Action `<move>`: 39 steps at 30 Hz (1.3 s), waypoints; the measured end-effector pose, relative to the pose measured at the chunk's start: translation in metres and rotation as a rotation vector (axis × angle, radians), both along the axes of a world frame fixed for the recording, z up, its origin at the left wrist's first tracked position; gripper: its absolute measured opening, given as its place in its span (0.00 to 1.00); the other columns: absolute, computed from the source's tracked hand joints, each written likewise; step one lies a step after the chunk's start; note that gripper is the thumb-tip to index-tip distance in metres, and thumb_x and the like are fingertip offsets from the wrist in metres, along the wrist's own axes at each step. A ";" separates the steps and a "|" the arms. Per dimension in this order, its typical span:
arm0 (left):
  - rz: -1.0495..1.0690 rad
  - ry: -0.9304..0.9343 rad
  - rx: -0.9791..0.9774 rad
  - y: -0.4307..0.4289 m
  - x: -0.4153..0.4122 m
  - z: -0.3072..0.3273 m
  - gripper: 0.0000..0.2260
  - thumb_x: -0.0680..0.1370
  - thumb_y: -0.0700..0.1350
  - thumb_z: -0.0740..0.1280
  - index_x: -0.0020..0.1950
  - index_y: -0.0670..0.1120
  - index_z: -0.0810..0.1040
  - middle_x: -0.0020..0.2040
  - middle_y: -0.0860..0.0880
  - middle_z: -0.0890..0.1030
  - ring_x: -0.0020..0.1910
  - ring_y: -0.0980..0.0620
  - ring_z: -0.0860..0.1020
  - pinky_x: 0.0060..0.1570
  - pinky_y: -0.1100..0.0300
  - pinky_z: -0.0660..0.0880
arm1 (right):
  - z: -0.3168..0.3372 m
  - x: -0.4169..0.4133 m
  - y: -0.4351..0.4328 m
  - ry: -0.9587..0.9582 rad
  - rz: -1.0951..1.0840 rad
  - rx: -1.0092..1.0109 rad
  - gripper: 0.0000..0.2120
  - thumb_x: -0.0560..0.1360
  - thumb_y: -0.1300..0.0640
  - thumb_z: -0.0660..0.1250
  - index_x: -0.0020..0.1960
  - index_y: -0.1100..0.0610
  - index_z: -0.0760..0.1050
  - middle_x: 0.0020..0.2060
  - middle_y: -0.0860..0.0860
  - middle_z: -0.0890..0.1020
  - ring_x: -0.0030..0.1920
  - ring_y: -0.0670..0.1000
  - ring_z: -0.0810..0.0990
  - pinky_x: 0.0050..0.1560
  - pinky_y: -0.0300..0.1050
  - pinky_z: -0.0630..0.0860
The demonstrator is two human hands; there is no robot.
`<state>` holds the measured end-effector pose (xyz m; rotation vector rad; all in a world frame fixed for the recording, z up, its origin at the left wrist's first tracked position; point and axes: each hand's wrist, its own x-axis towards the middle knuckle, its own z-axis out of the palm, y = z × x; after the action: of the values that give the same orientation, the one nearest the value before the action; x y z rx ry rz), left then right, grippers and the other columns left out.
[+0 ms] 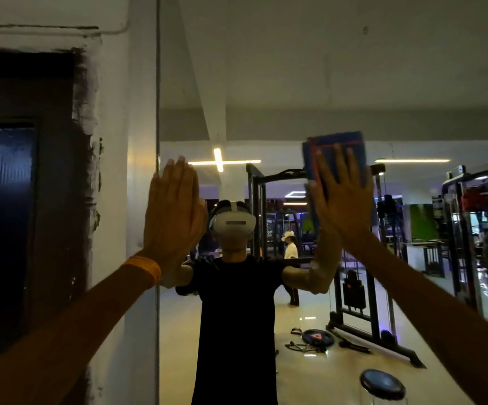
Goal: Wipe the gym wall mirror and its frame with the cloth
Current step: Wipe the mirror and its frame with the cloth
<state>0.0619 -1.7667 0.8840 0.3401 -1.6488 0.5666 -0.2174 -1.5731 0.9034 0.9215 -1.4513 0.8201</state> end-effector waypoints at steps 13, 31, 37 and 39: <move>0.067 -0.118 0.020 0.032 -0.075 -0.038 0.29 0.84 0.56 0.50 0.83 0.44 0.55 0.84 0.41 0.55 0.83 0.39 0.51 0.79 0.34 0.53 | -0.062 -0.018 0.012 -0.041 -0.021 -0.017 0.32 0.84 0.34 0.44 0.84 0.48 0.53 0.83 0.56 0.55 0.83 0.59 0.52 0.79 0.66 0.46; 0.079 -0.096 -0.001 0.031 -0.077 -0.041 0.30 0.85 0.55 0.50 0.84 0.42 0.56 0.84 0.40 0.54 0.84 0.39 0.50 0.81 0.36 0.48 | -0.136 -0.029 0.020 0.457 0.024 0.435 0.29 0.85 0.39 0.48 0.84 0.46 0.54 0.83 0.54 0.55 0.83 0.57 0.51 0.78 0.71 0.52; -0.031 -0.074 0.013 0.032 -0.072 -0.075 0.29 0.85 0.54 0.52 0.84 0.43 0.54 0.85 0.42 0.52 0.84 0.40 0.48 0.80 0.33 0.49 | -0.106 -0.029 0.018 0.033 -0.039 0.034 0.30 0.85 0.38 0.45 0.84 0.46 0.48 0.84 0.54 0.50 0.83 0.58 0.49 0.80 0.65 0.46; -0.040 -0.064 0.017 0.034 -0.070 -0.098 0.29 0.85 0.53 0.53 0.84 0.42 0.56 0.85 0.41 0.53 0.84 0.40 0.49 0.80 0.33 0.50 | -0.146 -0.008 0.001 0.172 -0.008 0.179 0.29 0.86 0.39 0.47 0.84 0.48 0.52 0.84 0.54 0.50 0.84 0.58 0.48 0.79 0.67 0.46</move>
<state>-0.0078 -1.7329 0.7856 0.3030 -1.7189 0.5383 -0.2255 -1.5721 0.7573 1.0935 -1.3922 0.5960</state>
